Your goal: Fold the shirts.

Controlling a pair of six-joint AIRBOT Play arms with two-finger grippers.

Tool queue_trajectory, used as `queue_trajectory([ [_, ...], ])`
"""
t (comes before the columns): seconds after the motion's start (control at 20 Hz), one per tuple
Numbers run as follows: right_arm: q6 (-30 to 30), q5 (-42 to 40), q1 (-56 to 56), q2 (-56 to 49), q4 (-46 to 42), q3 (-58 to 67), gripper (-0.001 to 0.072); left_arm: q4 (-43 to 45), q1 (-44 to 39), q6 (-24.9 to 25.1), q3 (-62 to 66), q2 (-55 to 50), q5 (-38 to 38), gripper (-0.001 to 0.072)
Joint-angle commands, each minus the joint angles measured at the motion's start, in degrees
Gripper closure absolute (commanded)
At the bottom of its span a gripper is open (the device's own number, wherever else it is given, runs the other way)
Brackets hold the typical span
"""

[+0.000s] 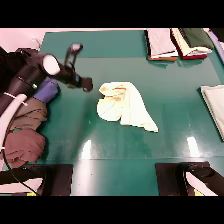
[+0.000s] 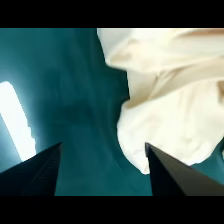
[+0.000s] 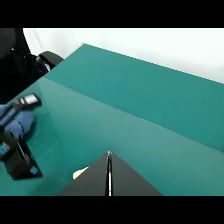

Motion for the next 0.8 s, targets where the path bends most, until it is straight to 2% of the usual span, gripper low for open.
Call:
queue_trajectory([
  [0.0,0.0,0.3,0.1,-0.2,0.0,0.1,0.0693,-10.9,-0.8,3.4,-11.3,-3.5,6.8,0.0094],
  [0.25,0.0,0.3,0.1,-0.1,0.0,0.0,0.0693,-14.1,-5.0,4.8,-12.1,-8.2,11.9,0.0096],
  [0.3,0.0,0.3,0.1,-0.1,0.0,0.1,0.0693,-14.2,-5.2,4.7,-11.8,-8.1,12.2,0.0134],
  [0.35,0.0,0.5,0.0,-0.1,0.0,0.1,0.0693,-13.9,-5.0,4.8,-11.0,-8.1,12.0,0.0365],
  [0.4,0.0,0.8,0.0,-0.1,-0.1,0.0,0.0693,-13.5,-4.9,4.8,-10.1,-8.1,11.8,0.0563],
  [0.45,0.0,1.9,0.0,-0.1,-0.2,0.0,0.0693,-12.8,-4.5,4.8,-8.8,-8.1,11.2,0.0681],
  [0.5,0.1,3.5,0.0,-0.1,-0.4,-0.4,0.0693,-12.2,-3.8,4.8,-7.3,-8.1,10.2,0.0679],
  [0.6,4.3,6.7,-1.2,0.3,-3.3,-4.9,0.0693,-10.3,-1.5,4.8,-3.6,-7.7,7.8,0.0679],
  [0.75,7.1,14.0,-6.1,0.4,-6.3,-18.6,0.0692,-8.7,2.8,4.8,0.6,-7.0,5.3,0.0679],
])
